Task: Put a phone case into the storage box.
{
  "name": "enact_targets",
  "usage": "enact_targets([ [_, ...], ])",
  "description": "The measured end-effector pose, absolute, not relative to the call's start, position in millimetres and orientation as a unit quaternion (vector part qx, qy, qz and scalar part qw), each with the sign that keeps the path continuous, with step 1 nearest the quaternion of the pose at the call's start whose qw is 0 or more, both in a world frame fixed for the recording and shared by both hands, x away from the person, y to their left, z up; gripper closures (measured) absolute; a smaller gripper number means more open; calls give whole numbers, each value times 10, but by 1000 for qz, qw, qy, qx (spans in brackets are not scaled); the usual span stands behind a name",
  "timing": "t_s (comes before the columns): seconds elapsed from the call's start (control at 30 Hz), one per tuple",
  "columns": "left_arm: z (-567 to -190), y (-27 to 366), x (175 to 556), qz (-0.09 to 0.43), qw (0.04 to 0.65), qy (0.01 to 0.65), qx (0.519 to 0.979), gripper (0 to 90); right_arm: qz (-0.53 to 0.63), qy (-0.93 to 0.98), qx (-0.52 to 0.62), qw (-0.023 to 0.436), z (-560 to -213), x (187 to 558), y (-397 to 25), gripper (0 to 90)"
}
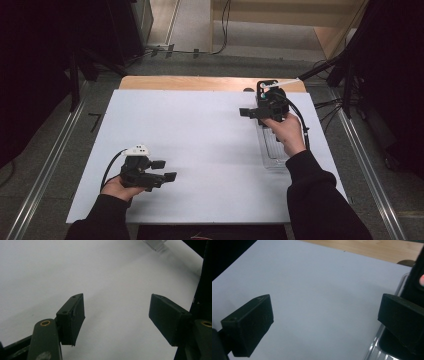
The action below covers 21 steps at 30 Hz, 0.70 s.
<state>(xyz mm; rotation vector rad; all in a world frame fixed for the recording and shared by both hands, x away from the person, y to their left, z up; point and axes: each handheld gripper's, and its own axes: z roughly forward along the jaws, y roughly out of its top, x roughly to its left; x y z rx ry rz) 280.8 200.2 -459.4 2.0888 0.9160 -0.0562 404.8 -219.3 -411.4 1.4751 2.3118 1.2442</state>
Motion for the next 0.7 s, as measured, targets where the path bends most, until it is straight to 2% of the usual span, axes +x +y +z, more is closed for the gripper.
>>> enact_targets([
  [0.2, -4588, 2009, 2818, -24, 419, 365, 831, 290, 410, 782, 465, 54, -4138, 3891, -2107, 0],
  [0.23, -4587, 2010, 2819, -24, 419, 365, 831, 290, 412, 784, 461, 54, -4140, 3863, -2104, 59],
  [0.27, -4587, 2009, 2820, -24, 419, 366, 831, 290, 415, 782, 462, 56, -4141, 3827, -2101, 160],
  [0.7, -4573, 2010, 2832, -24, 420, 363, 832, 290, 399, 808, 433, 19, -4207, 3515, -2009, 192],
])
